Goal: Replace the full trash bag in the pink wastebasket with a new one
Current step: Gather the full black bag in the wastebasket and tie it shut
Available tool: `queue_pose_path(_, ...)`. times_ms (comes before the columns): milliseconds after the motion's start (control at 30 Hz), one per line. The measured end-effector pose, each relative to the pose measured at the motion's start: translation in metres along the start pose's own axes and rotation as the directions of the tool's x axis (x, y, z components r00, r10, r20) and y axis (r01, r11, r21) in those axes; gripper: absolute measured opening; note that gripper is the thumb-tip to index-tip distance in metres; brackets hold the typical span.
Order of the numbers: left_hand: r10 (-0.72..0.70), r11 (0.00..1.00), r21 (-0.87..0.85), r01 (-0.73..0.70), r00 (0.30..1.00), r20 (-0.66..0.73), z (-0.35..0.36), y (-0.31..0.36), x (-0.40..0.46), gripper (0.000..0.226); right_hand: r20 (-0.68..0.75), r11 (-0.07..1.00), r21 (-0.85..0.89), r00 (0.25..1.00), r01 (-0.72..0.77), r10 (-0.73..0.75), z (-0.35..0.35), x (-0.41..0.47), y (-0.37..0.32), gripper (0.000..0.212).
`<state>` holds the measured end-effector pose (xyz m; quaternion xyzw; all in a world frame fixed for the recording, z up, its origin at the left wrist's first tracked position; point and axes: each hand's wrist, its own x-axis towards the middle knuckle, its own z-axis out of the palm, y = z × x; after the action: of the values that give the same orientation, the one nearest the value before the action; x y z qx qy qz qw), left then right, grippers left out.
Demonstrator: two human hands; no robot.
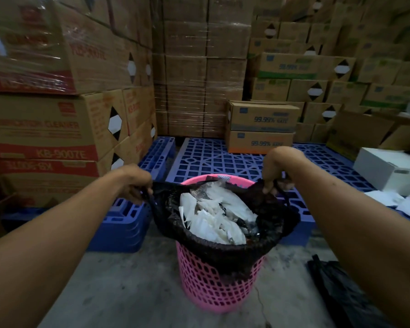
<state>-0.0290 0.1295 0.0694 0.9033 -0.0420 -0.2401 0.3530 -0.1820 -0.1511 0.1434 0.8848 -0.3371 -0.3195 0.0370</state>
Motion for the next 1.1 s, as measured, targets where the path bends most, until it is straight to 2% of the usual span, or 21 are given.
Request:
queue_pose_path(33, 0.001, 0.992, -0.124, -0.002, 1.0, -0.005, -0.002, 0.004, -0.003, 0.022, 0.042, 0.994, 0.1, 0.998, 0.031, -0.036, -0.003, -0.001, 0.001, 0.037)
queue_pose_path(100, 0.027, 0.927, -0.374, -0.027, 1.0, -0.005, 0.001, 0.015, -0.011, 0.028, 0.003, 0.947, 0.298, 0.993, 0.115, -0.121, -0.008, -0.003, -0.002, 0.041)
queue_pose_path(200, 0.127, 0.745, -0.661, -0.089, 0.992, 0.01, 0.008, 0.035, -0.03, 0.032, -0.248, 0.834, 0.451, 0.942, 0.318, -0.226, -0.015, -0.008, -0.016, 0.033)
queue_pose_path(267, 0.202, 0.675, -0.722, -0.152, 0.979, -0.017, 0.009, 0.049, -0.041, 0.029, -0.38, 0.712, 0.535, 0.882, 0.455, -0.278, -0.018, -0.01, -0.027, 0.018)
queue_pose_path(400, 0.287, 0.626, -0.76, -0.175, 0.958, 0.016, 0.008, 0.062, -0.051, 0.036, -0.435, 0.482, 0.709, 0.857, 0.515, -0.275, -0.025, -0.01, -0.033, 0.03)
queue_pose_path(467, 0.275, 0.625, -0.759, -0.183, 0.962, -0.005, 0.006, 0.064, -0.053, 0.036, -0.489, 0.466, 0.698, 0.838, 0.543, -0.243, -0.03, -0.005, -0.032, 0.037)
queue_pose_path(533, 0.287, 0.703, -0.65, -0.288, 0.951, -0.111, 0.001, 0.065, -0.05, 0.034, -0.593, 0.566, 0.59, 0.785, 0.575, -0.179, -0.035, -0.001, -0.03, 0.035)
queue_pose_path(567, 0.328, 0.76, -0.531, -0.376, 0.926, -0.186, -0.003, 0.064, -0.045, 0.032, -0.64, 0.617, 0.523, 0.749, 0.588, -0.171, -0.036, -0.001, -0.03, 0.033)
queue_pose_path(600, 0.399, 0.813, -0.344, -0.471, 0.879, -0.261, -0.009, 0.06, -0.039, 0.03, -0.669, 0.665, 0.455, 0.72, 0.592, -0.183, -0.036, -0.001, -0.029, 0.032)
queue_pose_path(633, 0.509, 0.836, -0.042, -0.548, 0.801, -0.314, -0.014, 0.055, -0.034, 0.03, -0.682, 0.711, 0.38, 0.698, 0.592, -0.216, -0.037, -0.003, -0.029, 0.032)
queue_pose_path(667, 0.636, 0.768, 0.334, -0.547, 0.712, -0.297, -0.018, 0.049, -0.029, 0.032, -0.682, 0.754, 0.304, 0.686, 0.582, -0.254, -0.037, -0.006, -0.028, 0.033)
queue_pose_path(700, 0.724, 0.611, 0.643, -0.462, 0.654, -0.219, -0.021, 0.043, -0.023, 0.037, -0.678, 0.787, 0.241, 0.679, 0.568, -0.282, -0.038, -0.009, -0.029, 0.035)
queue_pose_path(733, 0.761, 0.44, 0.83, -0.343, 0.633, -0.142, -0.022, 0.037, -0.016, 0.041, -0.673, 0.809, 0.201, 0.678, 0.553, -0.295, -0.039, -0.012, -0.029, 0.038)
queue_pose_path(767, 0.746, 0.311, 0.921, -0.234, 0.66, -0.084, -0.021, 0.032, -0.012, 0.047, -0.674, 0.827, 0.188, 0.682, 0.53, -0.284, -0.04, -0.014, -0.029, 0.042)
queue_pose_path(800, 0.696, 0.232, 0.96, -0.159, 0.717, -0.049, -0.019, 0.027, -0.01, 0.054, -0.679, 0.849, 0.19, 0.69, 0.493, -0.248, -0.042, -0.016, -0.028, 0.045)
queue_pose_path(867, 0.601, 0.14, 0.987, -0.076, 0.799, -0.024, -0.016, 0.02, -0.011, 0.054, -0.692, 0.905, 0.203, 0.709, 0.374, -0.138, -0.045, -0.021, -0.027, 0.041)
queue_pose_path(967, 0.54, 0.12, 0.992, -0.031, 0.841, -0.039, -0.019, 0.013, -0.013, 0.053, -0.672, 0.94, 0.266, 0.74, 0.213, 0.022, -0.049, -0.028, -0.021, 0.03)
queue_pose_path(1033, 0.466, 0.173, 0.984, -0.052, 0.884, -0.036, -0.021, 0.011, -0.014, 0.052, -0.658, 0.942, 0.303, 0.747, 0.144, 0.098, -0.051, -0.032, -0.019, 0.029)
queue_pose_path(1100, 0.384, 0.337, 0.936, -0.098, 0.922, -0.042, -0.025, 0.013, -0.014, 0.049, -0.652, 0.961, 0.263, 0.749, 0.078, 0.118, -0.051, -0.036, -0.019, 0.031)
